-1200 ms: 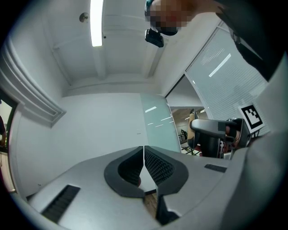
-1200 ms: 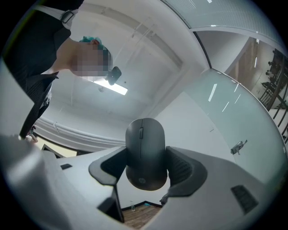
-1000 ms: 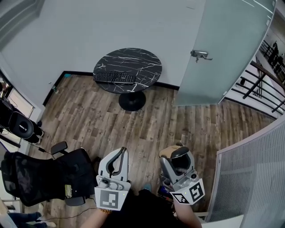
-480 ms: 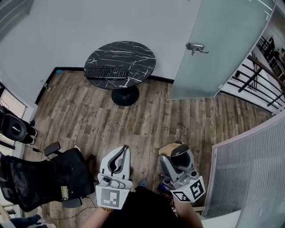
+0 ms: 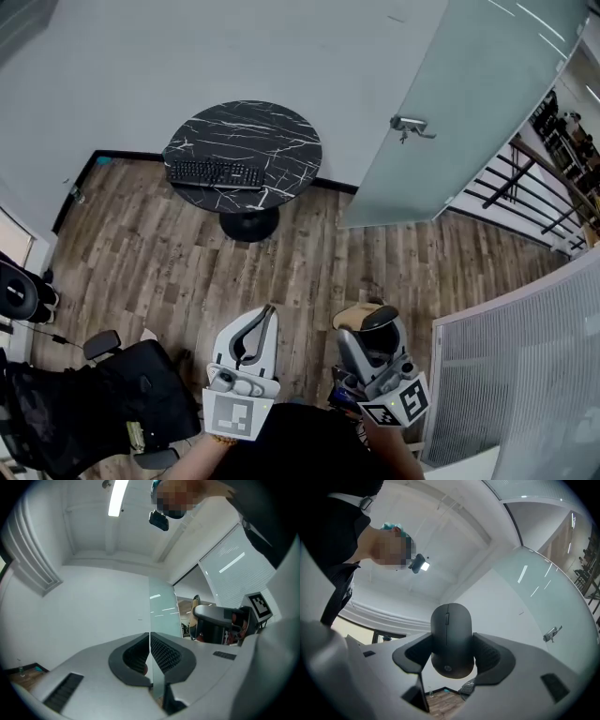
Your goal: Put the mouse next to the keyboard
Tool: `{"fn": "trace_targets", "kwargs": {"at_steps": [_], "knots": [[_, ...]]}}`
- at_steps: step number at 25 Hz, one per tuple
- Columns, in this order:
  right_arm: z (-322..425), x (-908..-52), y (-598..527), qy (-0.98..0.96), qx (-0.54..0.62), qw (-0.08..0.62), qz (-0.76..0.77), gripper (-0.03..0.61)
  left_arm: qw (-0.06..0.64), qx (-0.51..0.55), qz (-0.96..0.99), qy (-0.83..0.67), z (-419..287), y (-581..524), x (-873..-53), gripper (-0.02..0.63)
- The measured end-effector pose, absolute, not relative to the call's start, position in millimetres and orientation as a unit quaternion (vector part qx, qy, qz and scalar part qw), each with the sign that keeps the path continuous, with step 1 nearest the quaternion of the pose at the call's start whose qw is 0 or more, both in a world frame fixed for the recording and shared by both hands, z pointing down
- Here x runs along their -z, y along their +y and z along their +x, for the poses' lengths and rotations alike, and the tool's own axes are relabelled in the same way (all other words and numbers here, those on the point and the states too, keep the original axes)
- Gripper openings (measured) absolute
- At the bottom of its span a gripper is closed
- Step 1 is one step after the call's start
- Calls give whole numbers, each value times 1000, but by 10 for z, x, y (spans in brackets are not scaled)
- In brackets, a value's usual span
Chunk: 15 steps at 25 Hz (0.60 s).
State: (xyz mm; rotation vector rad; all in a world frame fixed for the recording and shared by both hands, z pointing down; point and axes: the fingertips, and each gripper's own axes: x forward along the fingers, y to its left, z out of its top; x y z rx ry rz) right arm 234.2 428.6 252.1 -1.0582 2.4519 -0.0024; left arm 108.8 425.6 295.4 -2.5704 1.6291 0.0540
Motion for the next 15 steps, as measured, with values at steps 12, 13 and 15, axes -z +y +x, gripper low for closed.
{"fn": "trace_targets", "kwargs": {"at_steps": [12,13,15], "knots": [[1335,-2410,3665,898,-7,221,-379,285,101,-11,-841,531,131,3656,-2893,20],[1300,-2421,3613,898,-5,220,-380,284,96,-10,-841,532,89,3606,-2914,20],[1257,-2433,3489,898,-2,218,-382,285,93,-11,-839,536,20,3494,-2919,20]]}}
